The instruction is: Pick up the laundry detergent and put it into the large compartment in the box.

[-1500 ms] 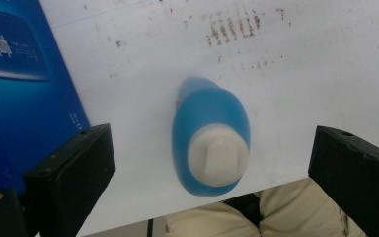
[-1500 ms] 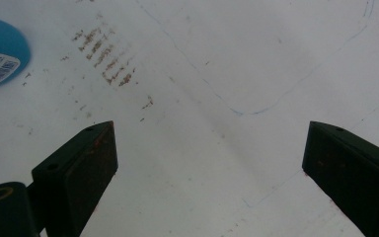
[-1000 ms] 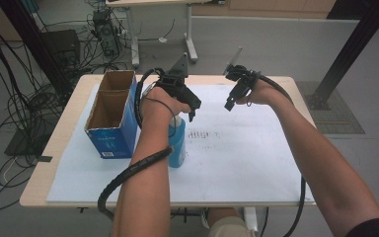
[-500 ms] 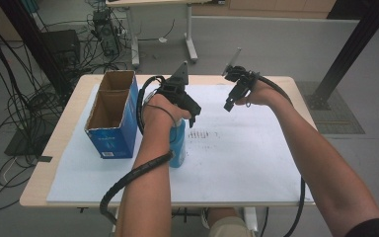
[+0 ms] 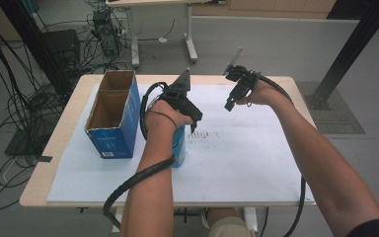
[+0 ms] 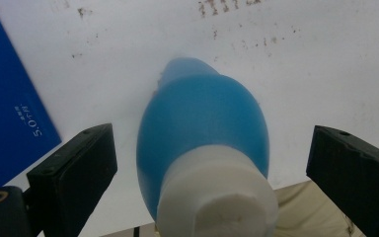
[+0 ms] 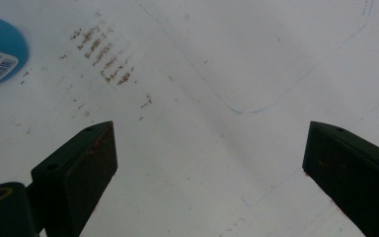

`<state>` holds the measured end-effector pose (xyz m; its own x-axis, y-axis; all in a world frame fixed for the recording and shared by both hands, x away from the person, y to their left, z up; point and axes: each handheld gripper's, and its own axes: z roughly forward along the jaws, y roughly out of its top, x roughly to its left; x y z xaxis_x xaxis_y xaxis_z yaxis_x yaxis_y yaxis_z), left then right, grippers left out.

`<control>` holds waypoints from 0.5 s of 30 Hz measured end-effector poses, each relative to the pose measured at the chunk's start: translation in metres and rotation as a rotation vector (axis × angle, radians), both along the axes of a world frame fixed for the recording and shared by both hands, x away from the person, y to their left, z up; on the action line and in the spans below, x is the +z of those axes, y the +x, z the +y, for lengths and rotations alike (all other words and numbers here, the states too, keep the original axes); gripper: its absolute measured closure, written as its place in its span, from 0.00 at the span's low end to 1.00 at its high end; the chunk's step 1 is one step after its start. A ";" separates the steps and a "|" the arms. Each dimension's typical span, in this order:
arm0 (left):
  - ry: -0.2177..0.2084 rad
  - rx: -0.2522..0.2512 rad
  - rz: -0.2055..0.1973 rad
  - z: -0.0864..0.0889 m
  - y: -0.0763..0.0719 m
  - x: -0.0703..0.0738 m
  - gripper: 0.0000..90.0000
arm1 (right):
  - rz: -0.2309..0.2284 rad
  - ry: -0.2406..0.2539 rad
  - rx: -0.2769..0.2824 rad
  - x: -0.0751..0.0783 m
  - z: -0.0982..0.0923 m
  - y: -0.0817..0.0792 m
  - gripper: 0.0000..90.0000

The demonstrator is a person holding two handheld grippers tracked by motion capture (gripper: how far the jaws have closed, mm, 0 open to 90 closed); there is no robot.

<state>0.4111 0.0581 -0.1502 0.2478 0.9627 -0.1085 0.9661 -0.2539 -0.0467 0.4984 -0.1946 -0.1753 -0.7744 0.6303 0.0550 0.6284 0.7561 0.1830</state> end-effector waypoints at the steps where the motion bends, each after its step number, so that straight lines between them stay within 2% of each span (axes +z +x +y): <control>1: 0.001 0.000 0.000 0.000 0.000 -0.001 0.06 | 0.001 -0.002 0.002 0.000 0.001 0.000 0.07; 15: 0.005 -0.001 -0.010 -0.001 -0.003 -0.008 0.06 | 0.006 -0.006 0.001 -0.002 0.004 0.001 0.07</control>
